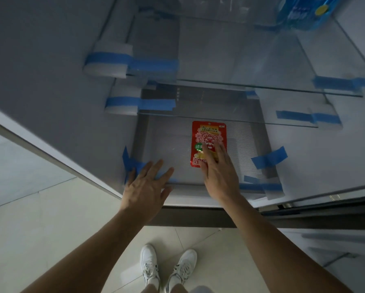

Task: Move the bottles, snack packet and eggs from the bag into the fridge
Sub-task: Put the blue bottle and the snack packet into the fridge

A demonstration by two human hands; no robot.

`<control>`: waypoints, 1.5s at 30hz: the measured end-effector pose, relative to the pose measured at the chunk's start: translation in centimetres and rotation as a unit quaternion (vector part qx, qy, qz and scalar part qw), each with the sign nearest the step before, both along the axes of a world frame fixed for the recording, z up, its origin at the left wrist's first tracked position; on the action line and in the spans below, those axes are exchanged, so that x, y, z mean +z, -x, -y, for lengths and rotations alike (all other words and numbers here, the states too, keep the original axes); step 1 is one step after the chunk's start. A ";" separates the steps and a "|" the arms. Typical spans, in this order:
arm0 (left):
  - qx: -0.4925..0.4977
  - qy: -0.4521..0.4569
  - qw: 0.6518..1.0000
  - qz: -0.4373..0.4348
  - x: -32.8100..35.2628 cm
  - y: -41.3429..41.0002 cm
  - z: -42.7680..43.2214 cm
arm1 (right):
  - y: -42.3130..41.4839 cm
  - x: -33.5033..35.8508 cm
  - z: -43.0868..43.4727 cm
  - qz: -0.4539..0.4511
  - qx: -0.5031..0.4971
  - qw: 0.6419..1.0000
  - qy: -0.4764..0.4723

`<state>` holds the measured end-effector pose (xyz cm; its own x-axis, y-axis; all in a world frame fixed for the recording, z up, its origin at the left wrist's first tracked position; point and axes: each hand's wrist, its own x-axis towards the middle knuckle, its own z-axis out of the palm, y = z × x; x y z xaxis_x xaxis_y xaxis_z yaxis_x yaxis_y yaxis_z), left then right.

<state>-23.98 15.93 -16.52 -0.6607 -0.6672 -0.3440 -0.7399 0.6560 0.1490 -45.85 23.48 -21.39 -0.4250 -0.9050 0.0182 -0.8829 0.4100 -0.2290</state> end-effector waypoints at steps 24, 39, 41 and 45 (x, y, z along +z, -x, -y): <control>-0.038 -0.036 0.999 -0.006 1.2 -0.6 0.7 | 0.0 6.1 -0.5 -0.029 0.001 0.999 0.015; -0.158 0.091 0.966 -0.185 10.5 3.5 -2.9 | -3.9 14.8 -10.0 -0.072 -0.131 0.984 0.094; -0.181 0.099 0.961 -0.183 11.5 4.6 -3.4 | -4.0 15.6 -10.8 -0.070 -0.151 0.980 0.105; -0.207 0.103 0.956 -0.181 13.3 6.6 -4.7 | -4.1 16.8 -12.4 -0.061 -0.178 0.975 0.116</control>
<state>-30.53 20.59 -3.26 -0.9340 -0.3507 0.0683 -0.3339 0.9247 0.1827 -41.78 35.91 -4.58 -0.6939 -0.6657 0.2743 -0.7200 0.6455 -0.2548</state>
